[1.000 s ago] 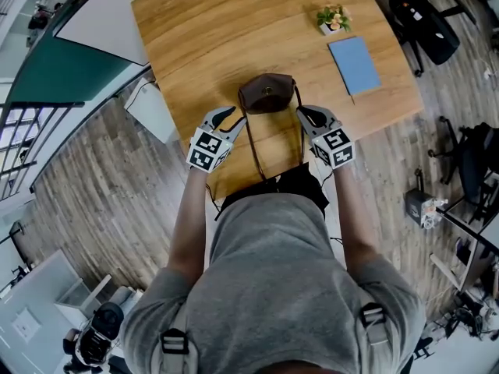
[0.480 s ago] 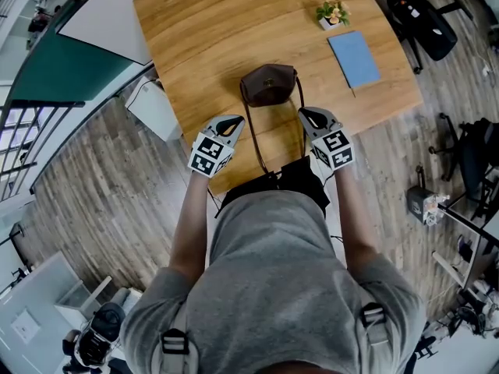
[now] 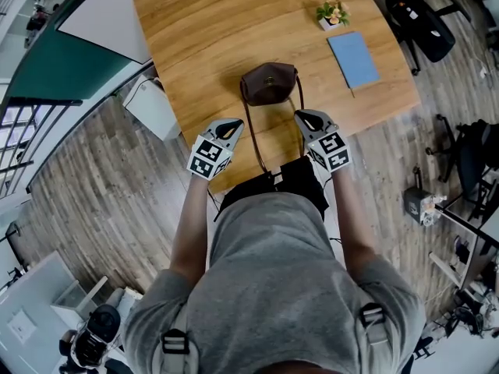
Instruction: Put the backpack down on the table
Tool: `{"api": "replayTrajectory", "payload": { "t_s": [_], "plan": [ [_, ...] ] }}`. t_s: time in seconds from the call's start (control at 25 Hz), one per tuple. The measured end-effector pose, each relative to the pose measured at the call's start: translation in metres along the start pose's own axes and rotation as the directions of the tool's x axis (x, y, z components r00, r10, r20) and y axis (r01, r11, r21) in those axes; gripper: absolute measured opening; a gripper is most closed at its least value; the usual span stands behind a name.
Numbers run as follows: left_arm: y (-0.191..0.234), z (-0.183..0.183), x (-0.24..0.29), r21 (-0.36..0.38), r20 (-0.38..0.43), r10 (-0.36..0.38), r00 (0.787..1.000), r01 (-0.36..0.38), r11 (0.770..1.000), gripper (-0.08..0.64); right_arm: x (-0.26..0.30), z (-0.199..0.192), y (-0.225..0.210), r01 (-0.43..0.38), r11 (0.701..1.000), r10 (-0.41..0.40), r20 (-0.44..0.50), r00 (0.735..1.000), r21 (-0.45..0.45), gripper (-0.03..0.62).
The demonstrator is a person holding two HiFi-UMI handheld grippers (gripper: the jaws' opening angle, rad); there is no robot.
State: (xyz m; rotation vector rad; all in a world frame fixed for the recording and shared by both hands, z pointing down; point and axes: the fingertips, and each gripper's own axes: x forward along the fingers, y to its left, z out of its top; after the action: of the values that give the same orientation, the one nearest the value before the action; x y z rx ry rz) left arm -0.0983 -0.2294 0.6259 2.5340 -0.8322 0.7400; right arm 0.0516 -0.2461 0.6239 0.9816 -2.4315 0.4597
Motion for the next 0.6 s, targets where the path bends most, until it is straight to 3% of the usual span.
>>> {"api": "replayTrajectory", "payload": {
  "t_s": [0.6],
  "plan": [
    [-0.002,-0.01,0.02,0.016,-0.035,-0.023,0.999,0.024,1.0,0.018,0.006,-0.008,0.003,-0.01,1.0,0.01,-0.027,1.0,0.004,0.005]
  ]
}}
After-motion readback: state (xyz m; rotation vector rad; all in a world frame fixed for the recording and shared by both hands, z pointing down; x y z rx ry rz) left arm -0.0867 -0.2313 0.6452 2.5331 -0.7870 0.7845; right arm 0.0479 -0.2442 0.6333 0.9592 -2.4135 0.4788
